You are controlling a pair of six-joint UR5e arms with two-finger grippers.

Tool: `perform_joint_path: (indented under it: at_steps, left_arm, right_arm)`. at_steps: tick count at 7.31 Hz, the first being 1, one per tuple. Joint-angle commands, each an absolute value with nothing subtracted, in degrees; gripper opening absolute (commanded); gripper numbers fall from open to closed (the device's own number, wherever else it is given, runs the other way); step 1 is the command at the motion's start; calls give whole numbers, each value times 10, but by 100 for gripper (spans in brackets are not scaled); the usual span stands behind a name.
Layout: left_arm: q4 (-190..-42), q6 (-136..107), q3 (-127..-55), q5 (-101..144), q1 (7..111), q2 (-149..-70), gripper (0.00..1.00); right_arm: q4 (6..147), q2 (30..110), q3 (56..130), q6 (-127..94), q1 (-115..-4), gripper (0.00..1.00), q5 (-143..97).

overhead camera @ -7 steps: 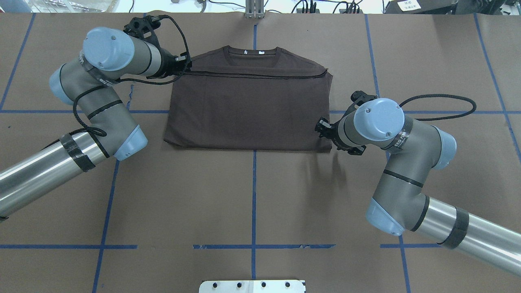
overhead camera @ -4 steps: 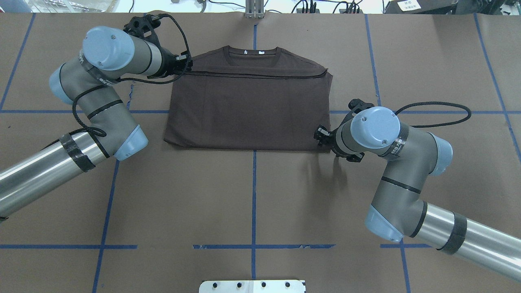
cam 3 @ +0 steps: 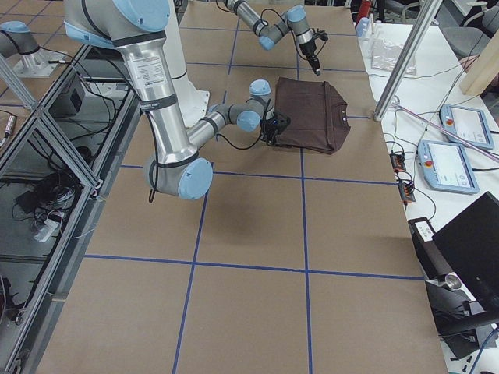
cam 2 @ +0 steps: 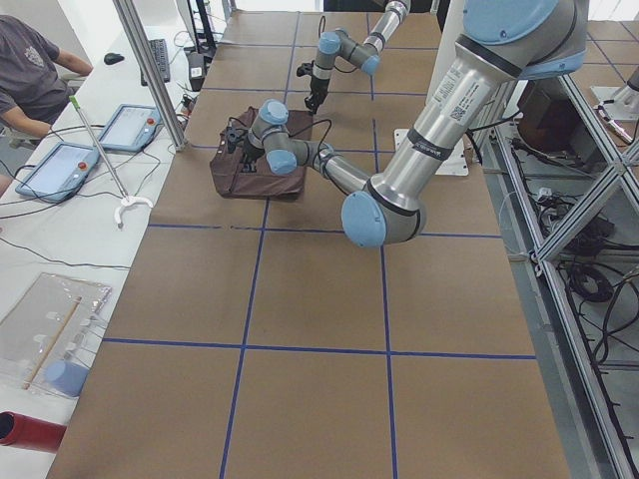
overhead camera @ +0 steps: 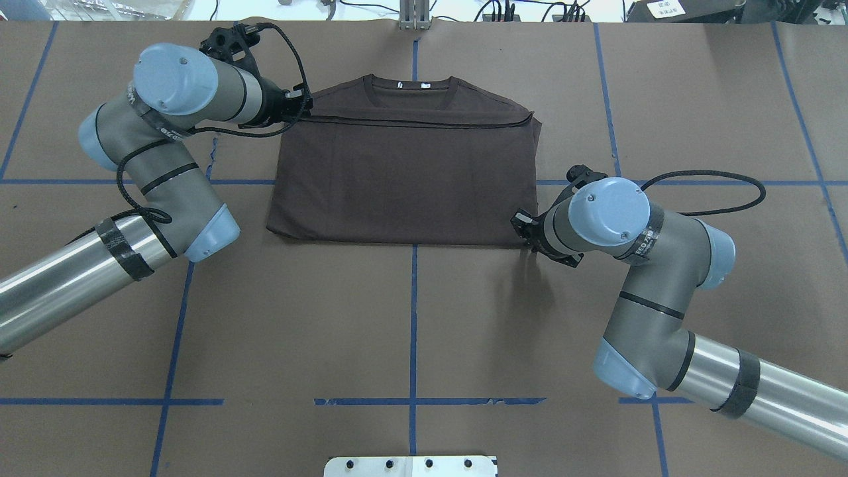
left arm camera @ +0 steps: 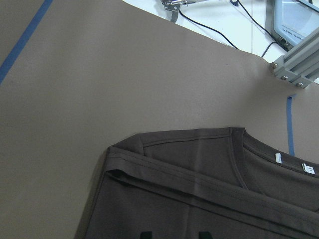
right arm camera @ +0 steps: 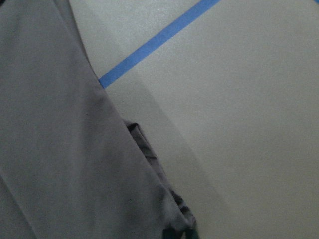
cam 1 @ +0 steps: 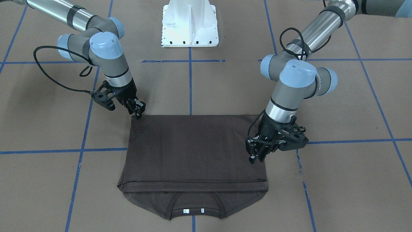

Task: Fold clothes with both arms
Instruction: 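Move the right gripper down to the folded shirt's side edge, then grasp the shirt corner with the right gripper and drag it toward the robot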

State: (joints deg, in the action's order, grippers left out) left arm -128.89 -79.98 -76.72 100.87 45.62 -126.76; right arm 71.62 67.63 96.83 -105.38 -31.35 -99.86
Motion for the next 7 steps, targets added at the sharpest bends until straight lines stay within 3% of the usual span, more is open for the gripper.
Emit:
perform_joint_path:
  at_steps: [1, 4, 7]
  left_arm:
    - [-1288, -801, -766, 1008, 456, -1267, 43]
    - [-1288, -801, -767, 1007, 456, -1261, 43]
    - [-1288, -803, -787, 1012, 456, -1260, 42]
  right_arm:
    - [717, 678, 980, -1056, -315, 0, -999]
    - [720, 684, 997, -1056, -316, 0, -1000]
    - [720, 812, 1180, -1079, -240, 0, -1008]
